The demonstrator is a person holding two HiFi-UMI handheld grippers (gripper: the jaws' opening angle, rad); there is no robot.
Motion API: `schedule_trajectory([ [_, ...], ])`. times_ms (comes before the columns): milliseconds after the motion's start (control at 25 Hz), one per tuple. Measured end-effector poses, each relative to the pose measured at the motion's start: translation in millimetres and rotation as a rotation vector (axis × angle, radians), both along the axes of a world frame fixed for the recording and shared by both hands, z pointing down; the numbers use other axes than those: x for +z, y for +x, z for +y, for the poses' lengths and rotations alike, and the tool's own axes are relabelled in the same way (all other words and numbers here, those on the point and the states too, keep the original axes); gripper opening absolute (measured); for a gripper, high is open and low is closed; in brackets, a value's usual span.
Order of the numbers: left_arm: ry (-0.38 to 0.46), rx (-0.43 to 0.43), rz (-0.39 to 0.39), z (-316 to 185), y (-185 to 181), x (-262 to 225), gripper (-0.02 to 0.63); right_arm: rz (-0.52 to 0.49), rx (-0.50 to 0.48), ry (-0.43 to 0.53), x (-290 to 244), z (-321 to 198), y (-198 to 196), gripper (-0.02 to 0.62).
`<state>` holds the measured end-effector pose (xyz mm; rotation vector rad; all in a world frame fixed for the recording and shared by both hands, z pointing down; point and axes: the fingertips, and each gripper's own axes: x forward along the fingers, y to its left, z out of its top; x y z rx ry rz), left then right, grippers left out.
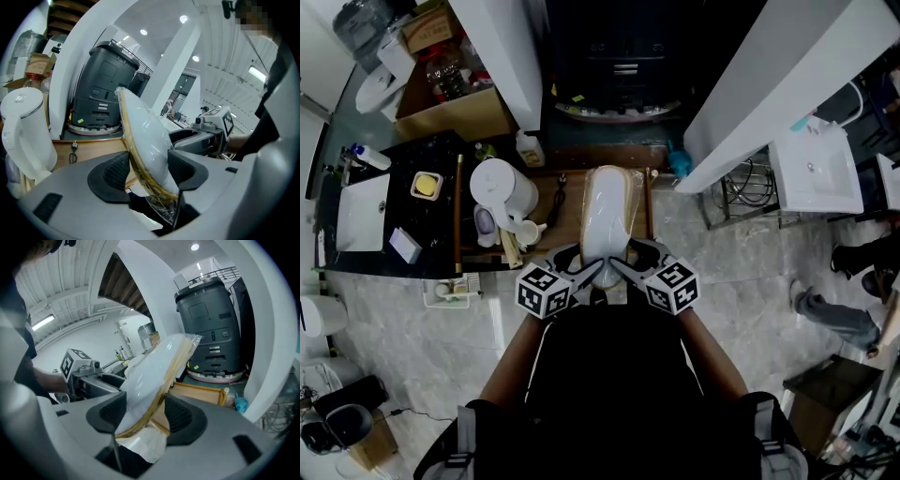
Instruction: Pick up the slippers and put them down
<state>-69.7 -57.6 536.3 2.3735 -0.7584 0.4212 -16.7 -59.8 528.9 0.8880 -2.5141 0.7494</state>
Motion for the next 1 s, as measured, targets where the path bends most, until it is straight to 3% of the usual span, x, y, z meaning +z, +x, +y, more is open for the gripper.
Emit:
schedule_trajectory([
  [1000,-0.223,-0.007,-0.057,-30.9,19.1,90.9,0.258,0.136,-0.172,-0.185,90.0,-34.5,18.1,0.259],
])
